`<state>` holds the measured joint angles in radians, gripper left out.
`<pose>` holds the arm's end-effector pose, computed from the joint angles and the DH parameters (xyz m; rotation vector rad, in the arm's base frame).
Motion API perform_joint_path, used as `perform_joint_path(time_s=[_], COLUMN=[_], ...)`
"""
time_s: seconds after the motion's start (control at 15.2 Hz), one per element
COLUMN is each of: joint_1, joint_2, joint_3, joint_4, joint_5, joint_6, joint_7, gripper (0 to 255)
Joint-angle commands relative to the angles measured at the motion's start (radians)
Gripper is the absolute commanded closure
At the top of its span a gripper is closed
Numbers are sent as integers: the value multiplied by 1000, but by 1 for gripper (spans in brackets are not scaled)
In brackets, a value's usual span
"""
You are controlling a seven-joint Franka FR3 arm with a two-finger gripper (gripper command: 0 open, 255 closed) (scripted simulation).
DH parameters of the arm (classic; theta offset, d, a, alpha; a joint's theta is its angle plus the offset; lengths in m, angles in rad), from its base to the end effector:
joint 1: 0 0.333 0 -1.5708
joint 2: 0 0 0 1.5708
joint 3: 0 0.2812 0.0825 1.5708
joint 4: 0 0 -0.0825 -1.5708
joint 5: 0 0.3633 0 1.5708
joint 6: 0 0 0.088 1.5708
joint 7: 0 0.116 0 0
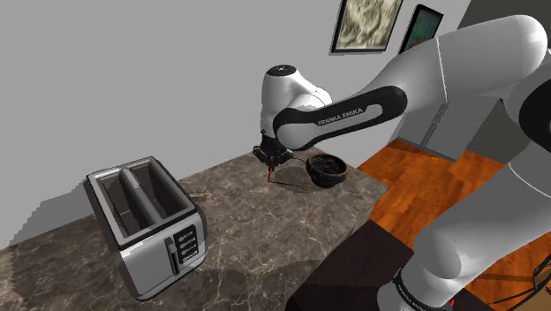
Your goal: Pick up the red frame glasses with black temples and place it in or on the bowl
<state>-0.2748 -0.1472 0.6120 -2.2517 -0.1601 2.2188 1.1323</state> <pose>0.4710 0.1610 0.3919 2.8352 -1.0431 0.3137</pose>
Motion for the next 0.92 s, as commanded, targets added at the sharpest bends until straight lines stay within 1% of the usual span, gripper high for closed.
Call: perform_joint_path(time_s=[0.0, 0.46, 0.86], joint_1=[-20, -87, -151], joint_2=[-7, -31, -8], joint_3=[-32, -149, -243], joint_4=[-22, -71, -67], joint_5=[3, 20, 16], joint_6=[24, 80, 118], joint_7=[-54, -243, -394], gripper=[255, 255, 255])
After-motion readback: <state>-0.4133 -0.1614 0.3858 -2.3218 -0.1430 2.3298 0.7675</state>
